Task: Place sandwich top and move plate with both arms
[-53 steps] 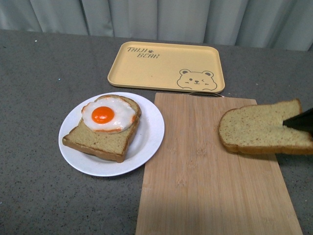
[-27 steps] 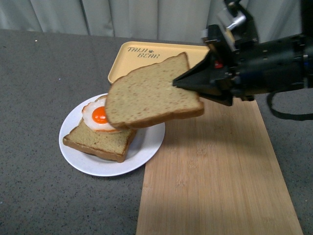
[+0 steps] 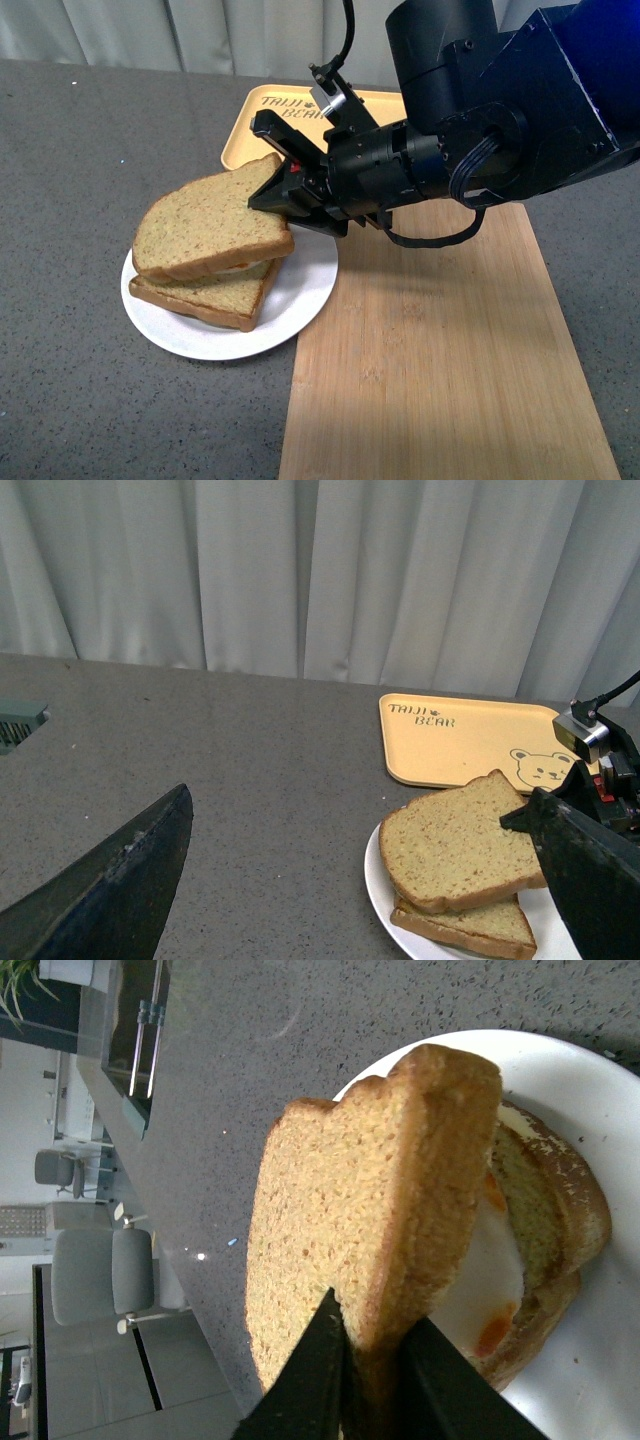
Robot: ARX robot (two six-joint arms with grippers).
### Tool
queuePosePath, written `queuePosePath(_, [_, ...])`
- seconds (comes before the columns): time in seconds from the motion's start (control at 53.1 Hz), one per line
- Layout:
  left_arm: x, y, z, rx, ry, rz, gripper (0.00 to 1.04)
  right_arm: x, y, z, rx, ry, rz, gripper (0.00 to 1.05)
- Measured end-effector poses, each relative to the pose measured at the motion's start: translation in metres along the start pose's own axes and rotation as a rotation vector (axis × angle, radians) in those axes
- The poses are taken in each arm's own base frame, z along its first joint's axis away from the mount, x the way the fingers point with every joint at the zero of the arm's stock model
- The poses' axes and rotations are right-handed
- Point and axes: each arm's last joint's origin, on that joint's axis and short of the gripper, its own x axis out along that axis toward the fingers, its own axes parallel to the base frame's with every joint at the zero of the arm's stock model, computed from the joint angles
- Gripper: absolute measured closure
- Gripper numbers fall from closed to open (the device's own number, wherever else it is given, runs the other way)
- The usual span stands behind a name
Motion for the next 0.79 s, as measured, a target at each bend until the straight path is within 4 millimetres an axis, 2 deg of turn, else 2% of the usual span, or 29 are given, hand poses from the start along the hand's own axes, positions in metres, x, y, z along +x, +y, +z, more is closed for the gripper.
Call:
queuePosePath(0.113, [0.000, 0.000, 0.000, 0.000, 0.000, 0.000, 0.07, -0.005, -0.006, -0.007, -0.009, 0.002, -0.045, 0.69])
queuePosePath(0.226, [0.000, 0.000, 0.000, 0.000, 0.000, 0.000, 0.07, -0.020, -0.012, -0.013, -0.014, -0.037, -0.100, 0.52])
queuePosePath(0.301, [0.000, 0.000, 0.000, 0.000, 0.000, 0.000, 0.07, -0.037, -0.013, -0.013, -0.029, -0.078, -0.134, 0.40])
queuePosePath(0.376, [0.000, 0.000, 0.000, 0.000, 0.000, 0.000, 0.07, -0.072, -0.009, -0.011, -0.074, -0.154, -0.183, 0.20])
queuePosePath(0.452, [0.000, 0.000, 0.000, 0.000, 0.000, 0.000, 0.07, -0.091, -0.007, -0.010, -0.093, -0.203, -0.229, 0.08])
queuePosePath(0.565, [0.000, 0.000, 0.000, 0.000, 0.000, 0.000, 0.07, -0.113, -0.009, -0.012, -0.137, -0.296, -0.303, 0.10])
queuePosePath(0.621, [0.000, 0.000, 0.000, 0.000, 0.000, 0.000, 0.07, -0.118, -0.015, -0.020, -0.370, -0.637, -0.572, 0.23])
queuePosePath(0.678, [0.000, 0.000, 0.000, 0.000, 0.000, -0.001, 0.07, -0.130, -0.017, -0.035, -0.485, -0.816, -0.735, 0.33])
queuePosePath(0.734, [0.000, 0.000, 0.000, 0.000, 0.002, 0.002, 0.07, -0.146, -0.013, -0.047, -0.533, -0.942, -0.826, 0.42])
queuePosePath(0.791, [0.000, 0.000, 0.000, 0.000, 0.000, 0.002, 0.07, -0.165, -0.004, -0.055, -0.577, -1.032, -0.845, 0.51])
